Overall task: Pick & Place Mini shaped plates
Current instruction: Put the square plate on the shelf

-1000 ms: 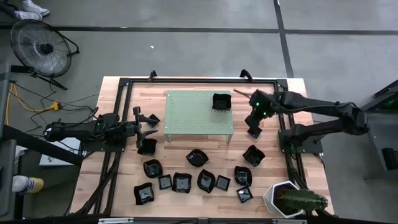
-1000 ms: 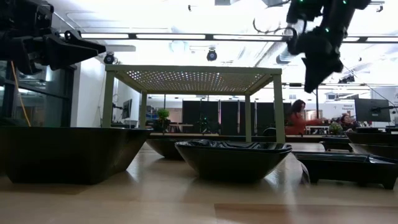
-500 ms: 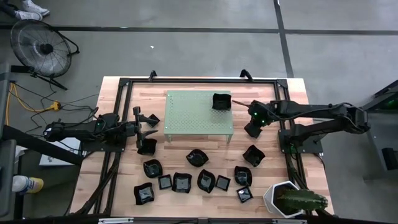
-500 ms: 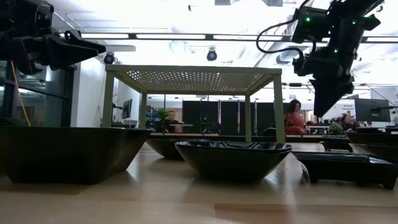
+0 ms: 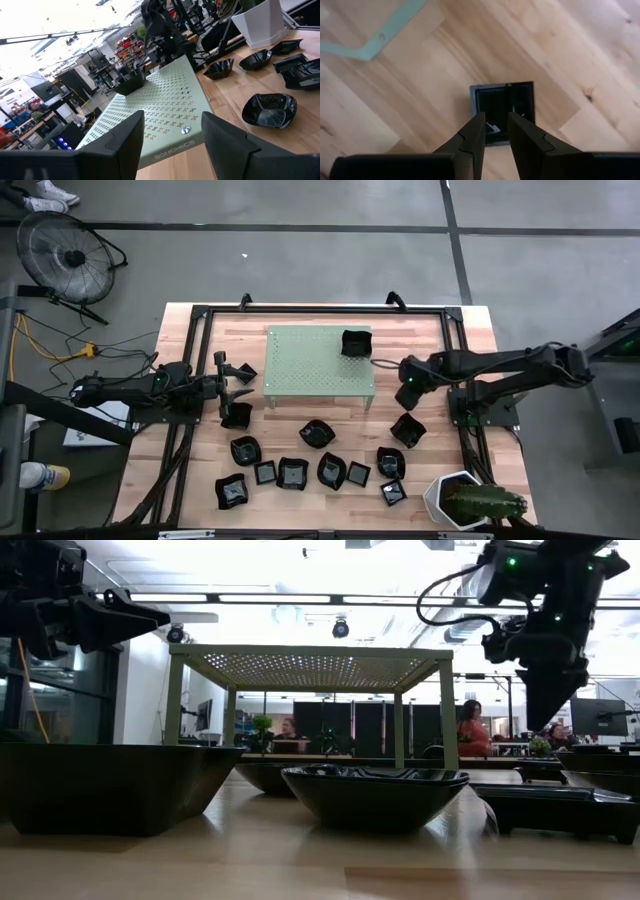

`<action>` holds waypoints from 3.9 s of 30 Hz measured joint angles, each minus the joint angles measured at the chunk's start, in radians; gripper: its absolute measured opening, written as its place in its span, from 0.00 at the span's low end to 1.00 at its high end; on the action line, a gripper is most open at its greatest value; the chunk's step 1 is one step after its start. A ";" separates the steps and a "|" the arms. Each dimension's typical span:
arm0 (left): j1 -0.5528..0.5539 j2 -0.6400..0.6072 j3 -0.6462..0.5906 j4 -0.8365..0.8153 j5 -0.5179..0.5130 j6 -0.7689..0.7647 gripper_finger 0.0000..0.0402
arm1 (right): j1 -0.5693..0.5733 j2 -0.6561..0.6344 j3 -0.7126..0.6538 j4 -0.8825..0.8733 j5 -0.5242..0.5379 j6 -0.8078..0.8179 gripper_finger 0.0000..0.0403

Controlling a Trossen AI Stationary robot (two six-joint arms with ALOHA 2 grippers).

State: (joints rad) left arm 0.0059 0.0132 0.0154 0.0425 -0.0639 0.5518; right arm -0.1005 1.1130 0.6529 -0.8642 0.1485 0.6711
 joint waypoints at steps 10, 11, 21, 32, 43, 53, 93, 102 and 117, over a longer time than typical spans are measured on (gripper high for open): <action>0.000 0.000 0.000 0.000 0.000 0.000 0.48 | 0.044 0.116 0.000 0.001 0.002 0.030 0.22; 0.000 0.000 0.000 0.000 0.000 0.000 0.48 | 0.047 0.125 0.000 0.001 0.002 0.029 0.24; 0.000 0.000 0.000 0.000 0.000 0.000 0.48 | 0.083 0.203 0.000 0.052 0.005 -0.004 0.47; 0.000 0.000 0.000 0.000 0.000 0.000 0.48 | 0.084 0.283 0.001 0.087 0.006 0.005 0.50; 0.000 0.000 0.000 0.000 0.000 0.000 0.48 | 0.079 0.296 0.001 0.066 0.034 0.088 0.42; 0.000 0.000 0.000 0.000 0.000 0.000 0.48 | 0.079 0.296 0.001 0.053 0.024 0.047 0.34; 0.000 0.000 0.000 0.000 0.000 0.000 0.48 | 0.079 0.292 -0.026 0.091 0.007 0.027 0.25; 0.000 0.000 0.000 0.000 0.000 0.000 0.48 | 0.079 0.291 -0.025 0.091 -0.004 0.026 0.06; 0.000 0.000 0.000 0.000 0.000 0.000 0.48 | 0.079 0.232 0.041 -0.059 0.011 0.026 0.00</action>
State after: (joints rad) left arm 0.0062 0.0133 0.0154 0.0425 -0.0637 0.5516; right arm -0.0212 1.3453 0.6936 -0.9237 0.1600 0.6970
